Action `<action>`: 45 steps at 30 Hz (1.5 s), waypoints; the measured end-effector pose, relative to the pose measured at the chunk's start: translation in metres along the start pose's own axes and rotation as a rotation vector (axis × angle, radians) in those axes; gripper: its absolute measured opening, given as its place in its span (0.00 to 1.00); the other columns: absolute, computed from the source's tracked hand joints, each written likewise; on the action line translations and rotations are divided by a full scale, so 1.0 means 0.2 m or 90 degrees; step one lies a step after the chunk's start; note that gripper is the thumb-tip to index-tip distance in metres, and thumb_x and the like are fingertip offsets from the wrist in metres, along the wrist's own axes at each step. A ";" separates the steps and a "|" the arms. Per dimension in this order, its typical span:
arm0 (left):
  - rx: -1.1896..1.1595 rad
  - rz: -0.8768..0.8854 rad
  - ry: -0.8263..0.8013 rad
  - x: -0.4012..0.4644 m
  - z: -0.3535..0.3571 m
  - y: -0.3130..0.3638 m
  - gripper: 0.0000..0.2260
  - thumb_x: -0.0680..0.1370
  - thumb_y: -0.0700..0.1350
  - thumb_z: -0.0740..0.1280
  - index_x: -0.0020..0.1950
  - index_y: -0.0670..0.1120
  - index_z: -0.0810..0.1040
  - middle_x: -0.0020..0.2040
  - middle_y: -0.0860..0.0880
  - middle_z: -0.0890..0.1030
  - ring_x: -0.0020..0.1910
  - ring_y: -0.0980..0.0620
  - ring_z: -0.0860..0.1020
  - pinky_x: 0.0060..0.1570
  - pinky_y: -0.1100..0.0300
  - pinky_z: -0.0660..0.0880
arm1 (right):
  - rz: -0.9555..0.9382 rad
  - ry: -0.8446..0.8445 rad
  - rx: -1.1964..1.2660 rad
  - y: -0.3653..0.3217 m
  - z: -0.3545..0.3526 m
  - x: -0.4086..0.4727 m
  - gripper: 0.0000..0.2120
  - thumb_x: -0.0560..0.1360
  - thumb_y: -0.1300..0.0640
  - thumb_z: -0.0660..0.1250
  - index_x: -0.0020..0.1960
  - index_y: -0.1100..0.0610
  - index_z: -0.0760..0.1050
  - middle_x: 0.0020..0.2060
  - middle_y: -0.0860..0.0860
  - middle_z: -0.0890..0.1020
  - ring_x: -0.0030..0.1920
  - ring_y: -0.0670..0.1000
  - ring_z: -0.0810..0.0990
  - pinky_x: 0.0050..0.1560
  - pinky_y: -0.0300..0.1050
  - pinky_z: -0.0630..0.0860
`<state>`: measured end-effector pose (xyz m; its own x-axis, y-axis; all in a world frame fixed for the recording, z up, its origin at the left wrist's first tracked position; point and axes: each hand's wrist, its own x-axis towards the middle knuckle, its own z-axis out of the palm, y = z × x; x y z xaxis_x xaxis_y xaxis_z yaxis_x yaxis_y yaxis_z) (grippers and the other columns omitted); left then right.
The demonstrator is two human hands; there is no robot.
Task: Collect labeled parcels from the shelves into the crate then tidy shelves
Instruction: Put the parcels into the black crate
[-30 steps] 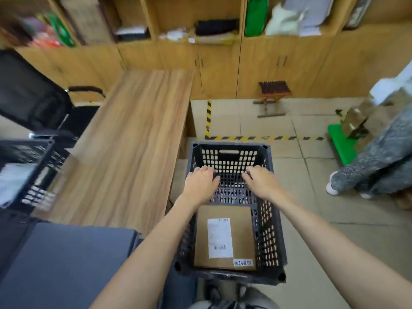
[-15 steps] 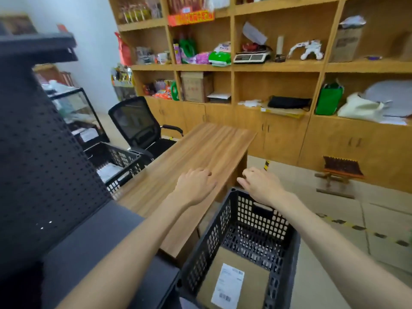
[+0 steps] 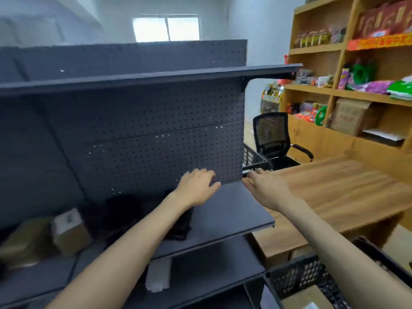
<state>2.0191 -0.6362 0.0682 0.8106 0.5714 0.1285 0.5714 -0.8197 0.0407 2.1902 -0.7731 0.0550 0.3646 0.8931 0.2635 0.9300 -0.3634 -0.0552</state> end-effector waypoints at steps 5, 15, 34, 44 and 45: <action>0.026 -0.159 0.019 -0.61 -0.18 -0.65 0.21 0.84 0.58 0.55 0.72 0.48 0.71 0.69 0.46 0.76 0.67 0.44 0.72 0.64 0.49 0.68 | -0.147 0.005 0.072 -0.79 -0.02 0.09 0.19 0.84 0.44 0.50 0.59 0.57 0.71 0.57 0.56 0.76 0.59 0.60 0.75 0.56 0.53 0.70; 0.073 -0.452 0.060 -2.13 -0.45 -1.51 0.19 0.84 0.57 0.56 0.70 0.49 0.73 0.66 0.46 0.78 0.64 0.43 0.75 0.60 0.48 0.73 | -0.444 -0.020 0.213 -2.44 0.00 -0.16 0.19 0.83 0.44 0.52 0.62 0.55 0.73 0.60 0.55 0.76 0.59 0.59 0.75 0.58 0.53 0.72; 0.110 -0.857 0.054 -3.97 -0.65 -2.27 0.19 0.82 0.60 0.56 0.65 0.51 0.75 0.63 0.47 0.78 0.63 0.42 0.76 0.59 0.47 0.73 | -0.837 -0.083 0.245 -4.57 -0.07 -0.80 0.19 0.83 0.44 0.52 0.61 0.55 0.74 0.59 0.54 0.77 0.60 0.58 0.75 0.58 0.54 0.71; 0.153 -0.899 0.023 -4.37 -0.84 -3.04 0.22 0.83 0.60 0.55 0.69 0.49 0.73 0.66 0.46 0.77 0.65 0.43 0.74 0.61 0.47 0.73 | -0.866 -0.042 0.276 -5.55 -0.04 -0.69 0.19 0.83 0.45 0.51 0.64 0.55 0.72 0.61 0.54 0.76 0.61 0.57 0.74 0.60 0.54 0.71; 0.151 -0.905 0.029 -4.42 -0.85 -3.11 0.22 0.83 0.60 0.55 0.70 0.49 0.73 0.66 0.46 0.76 0.66 0.43 0.74 0.61 0.47 0.72 | -0.871 -0.039 0.275 -5.64 -0.03 -0.68 0.19 0.83 0.45 0.51 0.63 0.55 0.72 0.61 0.54 0.76 0.61 0.57 0.74 0.60 0.54 0.71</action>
<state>0.9254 -0.6374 0.0970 -0.4548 0.8777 0.1510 0.8876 0.4605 -0.0031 1.0902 -0.4868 0.0870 -0.8201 0.4829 0.3069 0.4824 0.8720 -0.0831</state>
